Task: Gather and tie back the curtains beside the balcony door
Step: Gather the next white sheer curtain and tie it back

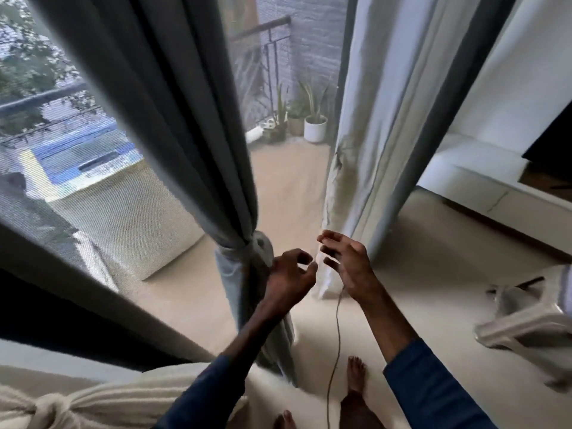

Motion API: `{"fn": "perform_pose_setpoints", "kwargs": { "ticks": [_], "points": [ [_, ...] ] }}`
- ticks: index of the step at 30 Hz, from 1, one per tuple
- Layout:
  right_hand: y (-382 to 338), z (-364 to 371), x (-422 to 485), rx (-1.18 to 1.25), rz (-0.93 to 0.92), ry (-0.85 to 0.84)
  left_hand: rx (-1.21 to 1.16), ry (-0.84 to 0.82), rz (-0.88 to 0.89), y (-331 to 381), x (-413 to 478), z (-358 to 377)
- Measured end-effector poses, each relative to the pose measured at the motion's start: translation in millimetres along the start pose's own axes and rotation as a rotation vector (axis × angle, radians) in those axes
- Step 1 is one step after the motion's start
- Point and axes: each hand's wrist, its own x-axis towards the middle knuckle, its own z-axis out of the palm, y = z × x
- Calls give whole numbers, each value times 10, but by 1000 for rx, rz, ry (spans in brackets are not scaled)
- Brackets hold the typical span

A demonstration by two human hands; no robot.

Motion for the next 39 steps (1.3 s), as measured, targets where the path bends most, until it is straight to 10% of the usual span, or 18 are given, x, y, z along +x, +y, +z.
{"fn": "perform_pose_setpoints", "kwargs": {
  "ticks": [14,39],
  "points": [
    [-1165,-1047,819,-64,-149,95,-40,60,182,1273,1509,524],
    [-5236,-182,1693,-715,-1213,-63,-29,1077,877,4737,3056,-1058]
  ]
}}
